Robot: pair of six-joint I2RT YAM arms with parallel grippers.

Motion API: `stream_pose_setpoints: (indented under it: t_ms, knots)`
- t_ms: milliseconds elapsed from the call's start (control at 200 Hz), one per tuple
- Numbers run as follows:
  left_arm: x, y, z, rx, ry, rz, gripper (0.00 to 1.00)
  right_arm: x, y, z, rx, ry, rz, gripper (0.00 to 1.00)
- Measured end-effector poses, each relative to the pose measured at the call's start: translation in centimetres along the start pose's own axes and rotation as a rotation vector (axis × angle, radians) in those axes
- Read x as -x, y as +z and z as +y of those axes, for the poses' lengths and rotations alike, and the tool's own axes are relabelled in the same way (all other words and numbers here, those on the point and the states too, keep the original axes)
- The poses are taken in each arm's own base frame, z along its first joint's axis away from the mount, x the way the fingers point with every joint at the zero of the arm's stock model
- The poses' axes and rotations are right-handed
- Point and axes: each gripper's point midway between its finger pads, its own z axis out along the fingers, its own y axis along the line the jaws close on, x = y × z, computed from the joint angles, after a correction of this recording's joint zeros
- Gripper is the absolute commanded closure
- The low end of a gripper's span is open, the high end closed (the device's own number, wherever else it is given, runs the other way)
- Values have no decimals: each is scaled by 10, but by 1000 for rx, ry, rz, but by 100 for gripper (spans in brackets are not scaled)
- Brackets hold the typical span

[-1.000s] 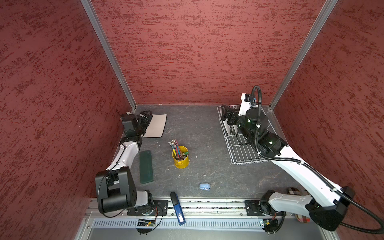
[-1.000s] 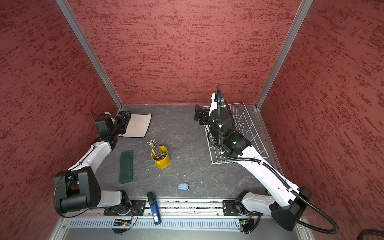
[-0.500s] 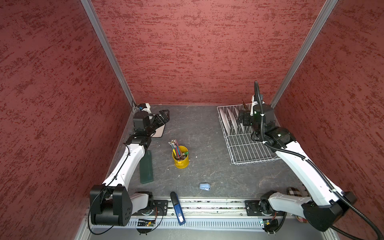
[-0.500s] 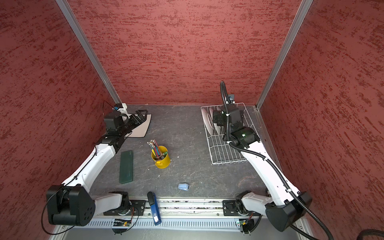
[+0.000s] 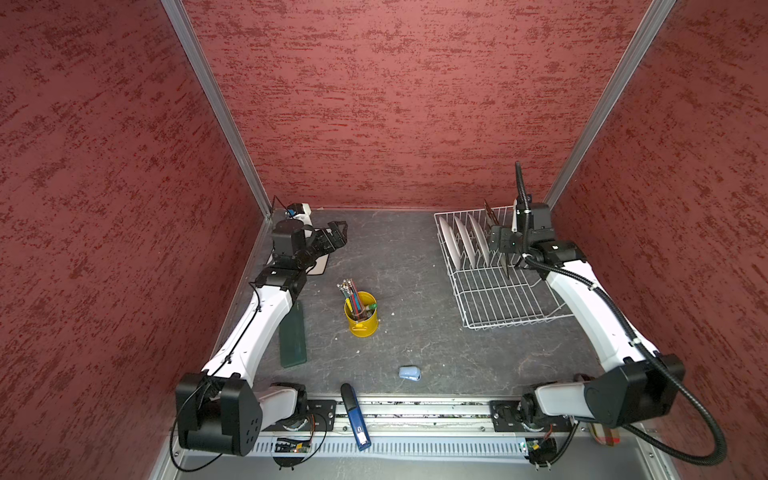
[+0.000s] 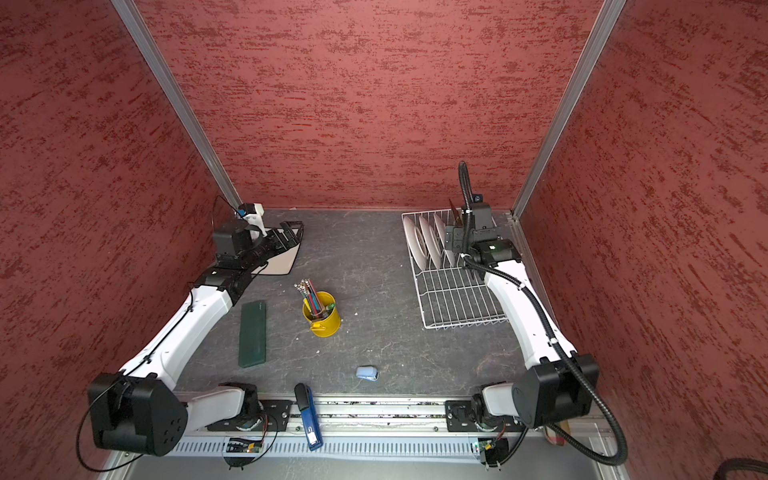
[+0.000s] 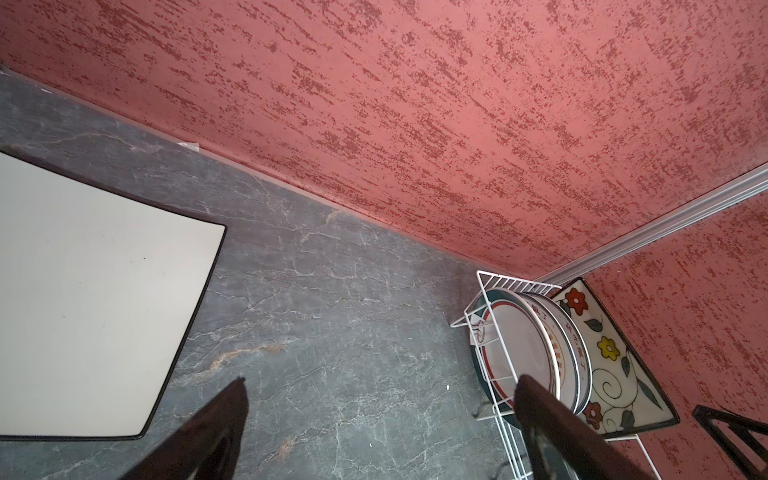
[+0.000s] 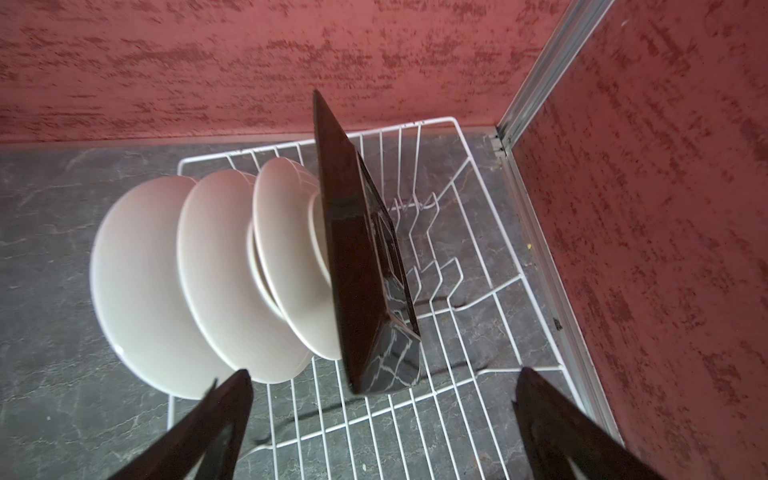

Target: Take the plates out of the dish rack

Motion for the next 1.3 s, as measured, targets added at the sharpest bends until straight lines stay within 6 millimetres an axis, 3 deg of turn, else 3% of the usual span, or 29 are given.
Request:
stream_pose_setpoints:
  t_ms: [125, 331, 696, 1032, 1298]
  knots:
    - [-1, 0, 0, -2, 0, 3, 0, -12, 24, -3, -7, -1, 59, 6]
    - [1, -4, -3, -6, 1, -2, 1, -35, 59, 1, -13, -43, 151, 27]
    - [-2, -5, -6, -10, -9, 6, 1, -27, 67, -1, -33, -74, 113, 49]
    - [-13, -4, -10, -5, 5, 35, 1, -35, 84, -2, -59, -84, 111, 55]
    - [-14, -3, -12, -6, 7, 36, 0, -29, 88, 0, -56, -73, 69, 67]
